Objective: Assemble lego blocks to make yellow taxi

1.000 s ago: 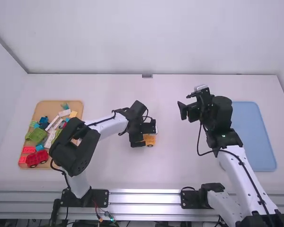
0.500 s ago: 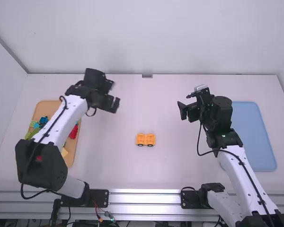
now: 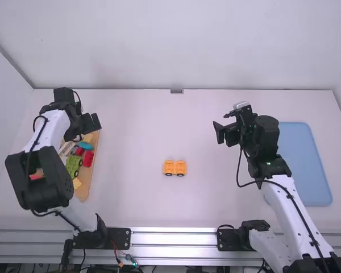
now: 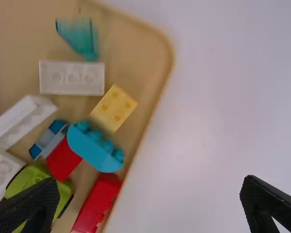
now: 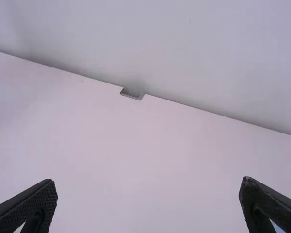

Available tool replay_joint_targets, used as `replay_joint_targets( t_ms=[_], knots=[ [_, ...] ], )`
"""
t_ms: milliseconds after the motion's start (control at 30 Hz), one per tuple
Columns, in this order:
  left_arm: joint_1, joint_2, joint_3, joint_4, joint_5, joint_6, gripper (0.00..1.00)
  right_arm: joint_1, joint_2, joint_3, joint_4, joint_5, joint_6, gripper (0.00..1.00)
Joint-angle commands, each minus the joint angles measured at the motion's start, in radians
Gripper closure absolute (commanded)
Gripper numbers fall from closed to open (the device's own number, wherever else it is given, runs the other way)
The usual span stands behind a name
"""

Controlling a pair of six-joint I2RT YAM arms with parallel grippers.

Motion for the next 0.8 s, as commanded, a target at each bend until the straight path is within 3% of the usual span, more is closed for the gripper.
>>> replay_joint_targets(
  t_ms=[0,267,333,533,667,767],
  knots=[
    [0.021,0.078,0.093,-0.032,0.01,0.077,0.04,0.002,0.0,0.039,0.003,-0.006,0.006,0.01],
    [0.024,0.277,0.288,-0.113,0.002,0.34,0.16,0.004,0.0,0.039,0.003,-0.006,0.006,0.01],
    [0.018,0.327,0.322,-0.109,-0.032,0.363,0.27,0.003,0.0,0.039,0.003,-0.006,0.006,0.01],
    [0.026,0.381,0.327,-0.094,-0.045,0.408,0.29,0.003,0.0,0.039,0.013,-0.007,0.006,0.01],
    [0.027,0.384,0.296,-0.05,0.0,0.469,0.36,0.003,0.0,0.039,0.021,-0.024,0.006,0.01],
    [0.022,0.384,0.273,-0.02,0.015,0.481,0.5,0.003,0.0,0.039,0.021,-0.036,0.006,0.01]
  ],
)
